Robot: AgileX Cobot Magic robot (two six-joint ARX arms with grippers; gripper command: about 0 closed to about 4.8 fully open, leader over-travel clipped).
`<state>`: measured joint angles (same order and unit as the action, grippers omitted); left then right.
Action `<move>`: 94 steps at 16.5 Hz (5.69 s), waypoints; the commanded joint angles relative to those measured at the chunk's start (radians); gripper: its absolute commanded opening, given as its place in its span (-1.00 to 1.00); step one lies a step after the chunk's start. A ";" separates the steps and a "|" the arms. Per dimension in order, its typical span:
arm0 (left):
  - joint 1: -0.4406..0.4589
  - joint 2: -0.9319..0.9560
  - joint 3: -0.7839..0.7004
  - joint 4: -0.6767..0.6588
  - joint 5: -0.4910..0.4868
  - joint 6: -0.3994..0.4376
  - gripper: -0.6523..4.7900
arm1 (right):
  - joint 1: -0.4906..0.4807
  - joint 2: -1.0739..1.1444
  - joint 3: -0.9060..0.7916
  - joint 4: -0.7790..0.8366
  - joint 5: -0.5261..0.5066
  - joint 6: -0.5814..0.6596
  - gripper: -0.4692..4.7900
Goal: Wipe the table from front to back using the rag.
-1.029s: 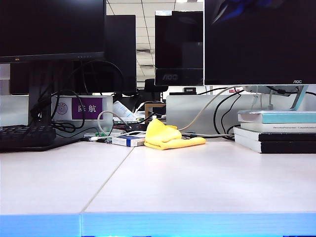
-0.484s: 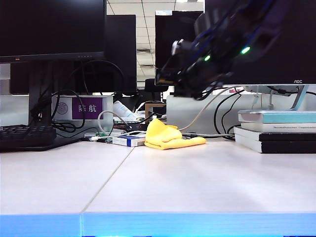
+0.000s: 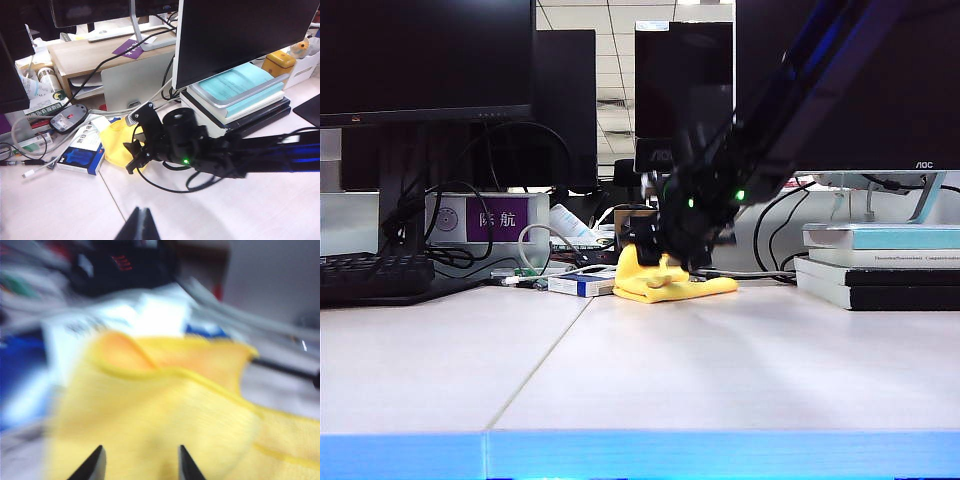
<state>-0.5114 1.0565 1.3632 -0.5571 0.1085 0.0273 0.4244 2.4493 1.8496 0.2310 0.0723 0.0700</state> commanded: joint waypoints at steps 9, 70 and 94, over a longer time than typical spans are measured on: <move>0.001 -0.003 0.006 0.021 0.008 -0.001 -0.78 | -0.027 0.154 0.309 -0.237 0.004 -0.078 -0.85; 0.001 -0.018 0.006 0.043 0.053 -0.002 -0.78 | 0.116 -0.023 0.194 -1.470 -0.072 -0.030 -0.85; 0.001 -0.025 0.006 0.036 0.053 -0.002 -0.78 | 0.331 -0.520 -0.617 -1.104 -0.190 0.066 -0.85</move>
<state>-0.5114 1.0340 1.3643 -0.5346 0.1562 0.0261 0.7311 1.8938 1.2907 -0.7399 -0.0250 0.1234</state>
